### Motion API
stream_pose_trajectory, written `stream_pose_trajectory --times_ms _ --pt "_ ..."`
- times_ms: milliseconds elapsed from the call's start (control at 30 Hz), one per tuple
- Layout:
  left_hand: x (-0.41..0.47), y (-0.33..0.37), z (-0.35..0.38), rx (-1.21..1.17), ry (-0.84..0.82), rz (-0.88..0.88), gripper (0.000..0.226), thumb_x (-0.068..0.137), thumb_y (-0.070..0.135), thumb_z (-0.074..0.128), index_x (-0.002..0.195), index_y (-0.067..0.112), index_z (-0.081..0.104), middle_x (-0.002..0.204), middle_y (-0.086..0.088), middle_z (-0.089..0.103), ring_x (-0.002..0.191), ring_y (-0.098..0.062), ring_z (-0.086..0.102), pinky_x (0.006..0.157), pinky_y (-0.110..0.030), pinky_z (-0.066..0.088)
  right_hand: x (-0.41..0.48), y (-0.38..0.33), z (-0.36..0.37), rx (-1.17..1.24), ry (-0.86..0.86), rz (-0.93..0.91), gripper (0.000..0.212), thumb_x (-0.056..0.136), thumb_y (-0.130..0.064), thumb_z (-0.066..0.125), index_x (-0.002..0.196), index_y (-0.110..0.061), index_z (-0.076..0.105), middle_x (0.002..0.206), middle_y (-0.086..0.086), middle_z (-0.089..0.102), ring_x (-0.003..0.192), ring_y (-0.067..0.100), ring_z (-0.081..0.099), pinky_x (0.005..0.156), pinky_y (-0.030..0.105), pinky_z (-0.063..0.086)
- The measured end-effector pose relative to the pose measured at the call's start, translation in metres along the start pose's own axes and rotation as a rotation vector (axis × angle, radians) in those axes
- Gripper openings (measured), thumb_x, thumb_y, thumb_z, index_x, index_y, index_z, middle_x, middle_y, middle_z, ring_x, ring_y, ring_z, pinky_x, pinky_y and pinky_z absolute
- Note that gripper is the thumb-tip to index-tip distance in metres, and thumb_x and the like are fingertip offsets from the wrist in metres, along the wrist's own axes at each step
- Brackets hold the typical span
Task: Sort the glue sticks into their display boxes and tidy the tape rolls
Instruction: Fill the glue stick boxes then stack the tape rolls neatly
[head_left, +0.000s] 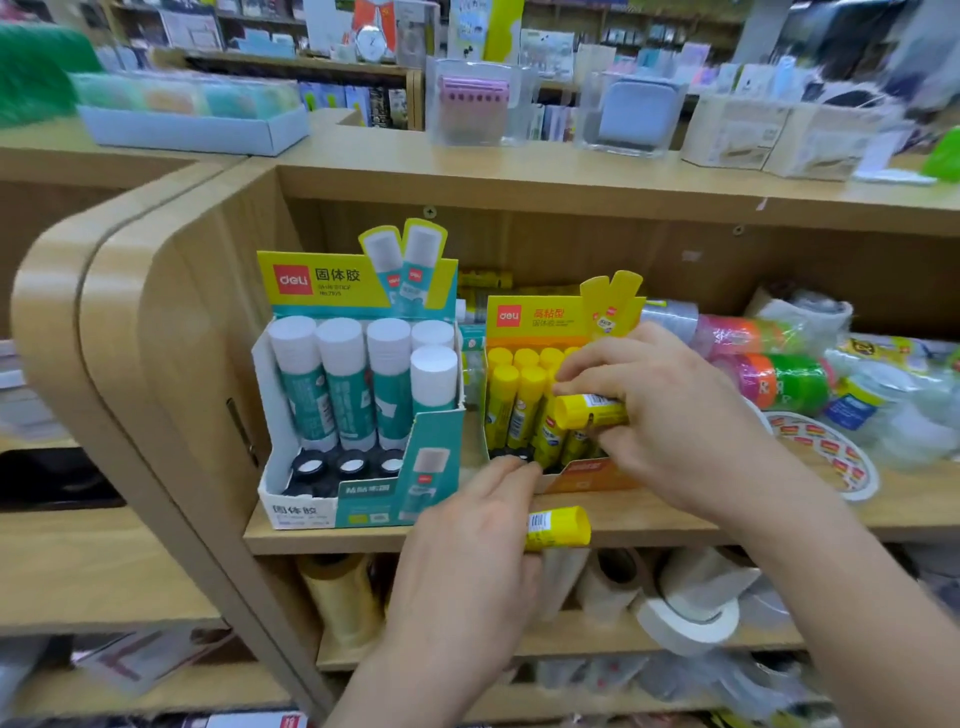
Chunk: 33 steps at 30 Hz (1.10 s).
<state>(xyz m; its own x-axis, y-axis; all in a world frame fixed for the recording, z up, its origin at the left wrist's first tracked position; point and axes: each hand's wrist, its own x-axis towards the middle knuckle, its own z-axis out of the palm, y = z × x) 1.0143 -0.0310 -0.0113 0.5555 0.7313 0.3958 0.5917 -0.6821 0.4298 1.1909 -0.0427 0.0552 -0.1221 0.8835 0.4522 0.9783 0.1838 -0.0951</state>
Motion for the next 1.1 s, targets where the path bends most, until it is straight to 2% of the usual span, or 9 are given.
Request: stream_pose_trajectory --times_ms 100,133,300,500,600,700,900,1000,1100 --pt "0.0 0.0 0.0 -0.112 0.031 -0.047 0.058 0.07 0.016 0.059 0.126 0.032 0.056 0.126 0.02 0.055 0.11 -0.004 0.053 0.089 -0.022 0.046 -0.001 -0.001 -0.003 0.005 -0.039 0.039 0.044 0.07 -0.007 0.072 0.109 -0.027 0.073 0.112 -0.017 0.066 0.093 0.02 0.05 0.071 0.039 0.049" --pt "-0.001 0.001 -0.001 -0.167 0.063 -0.062 0.057 0.072 0.018 0.059 0.126 0.035 0.055 0.124 0.023 0.054 0.111 -0.001 0.05 0.09 -0.017 0.042 -0.002 -0.001 -0.003 0.0 -0.041 0.034 0.044 0.07 -0.011 0.073 0.111 -0.028 0.072 0.113 -0.016 0.066 0.093 0.02 0.049 0.072 0.042 0.051" --pt "0.003 0.021 -0.015 -0.588 0.282 -0.148 0.04 0.078 0.038 0.066 0.117 0.039 0.057 0.094 0.019 0.064 0.085 -0.002 0.061 0.07 -0.009 0.043 -0.011 -0.001 -0.001 0.024 0.051 -0.013 0.039 0.073 -0.037 0.057 0.106 -0.023 0.074 0.115 -0.003 0.064 0.095 0.025 0.05 0.077 0.045 0.052" --pt "0.016 0.029 -0.022 -0.75 0.305 -0.161 0.024 0.076 0.041 0.07 0.098 0.034 0.073 0.089 0.021 0.072 0.083 0.001 0.067 0.073 -0.014 0.05 -0.019 -0.003 -0.008 0.115 0.117 -0.075 0.038 0.072 -0.024 0.062 0.108 -0.022 0.073 0.115 -0.001 0.061 0.098 0.02 0.049 0.084 0.039 0.048" --pt "0.016 0.032 -0.021 -0.785 0.343 -0.191 0.018 0.076 0.036 0.067 0.094 0.035 0.072 0.085 0.023 0.072 0.082 0.003 0.067 0.07 -0.011 0.05 -0.023 0.002 -0.022 0.497 0.034 0.031 0.036 0.074 -0.023 0.071 0.11 -0.029 0.071 0.106 -0.007 0.063 0.101 0.011 0.06 0.088 0.026 0.048" --pt "0.014 0.033 -0.017 -0.901 0.365 -0.244 0.017 0.076 0.029 0.067 0.093 0.03 0.07 0.081 0.016 0.073 0.077 0.0 0.069 0.066 -0.01 0.048 -0.024 0.007 -0.03 1.023 0.028 0.167 0.032 0.071 -0.016 0.081 0.101 -0.021 0.069 0.095 0.003 0.07 0.089 0.015 0.069 0.078 0.026 0.055" --pt "0.013 0.034 -0.014 -0.793 0.372 -0.277 0.014 0.078 0.035 0.065 0.092 0.035 0.067 0.079 0.021 0.071 0.077 0.001 0.066 0.064 -0.007 0.046 -0.022 0.001 -0.019 1.251 0.24 0.335 0.033 0.064 -0.013 0.077 0.095 -0.015 0.064 0.091 0.008 0.071 0.08 0.02 0.072 0.071 0.027 0.055" --pt "0.01 0.026 -0.011 -0.638 0.316 -0.278 0.017 0.081 0.039 0.066 0.097 0.036 0.064 0.083 0.021 0.069 0.08 0.001 0.062 0.064 -0.01 0.044 -0.018 -0.002 -0.015 1.116 0.331 0.324 0.032 0.067 -0.012 0.079 0.095 -0.019 0.066 0.088 0.005 0.073 0.08 0.015 0.072 0.072 0.021 0.054" --pt "-0.001 0.013 -0.004 -0.314 0.29 -0.208 0.029 0.084 0.019 0.068 0.107 0.036 0.063 0.098 0.021 0.068 0.091 0.0 0.059 0.073 -0.018 0.047 -0.013 -0.006 -0.013 0.939 0.358 0.272 0.034 0.071 -0.003 0.081 0.096 -0.019 0.065 0.085 0.0 0.071 0.079 0.009 0.07 0.071 0.017 0.054"
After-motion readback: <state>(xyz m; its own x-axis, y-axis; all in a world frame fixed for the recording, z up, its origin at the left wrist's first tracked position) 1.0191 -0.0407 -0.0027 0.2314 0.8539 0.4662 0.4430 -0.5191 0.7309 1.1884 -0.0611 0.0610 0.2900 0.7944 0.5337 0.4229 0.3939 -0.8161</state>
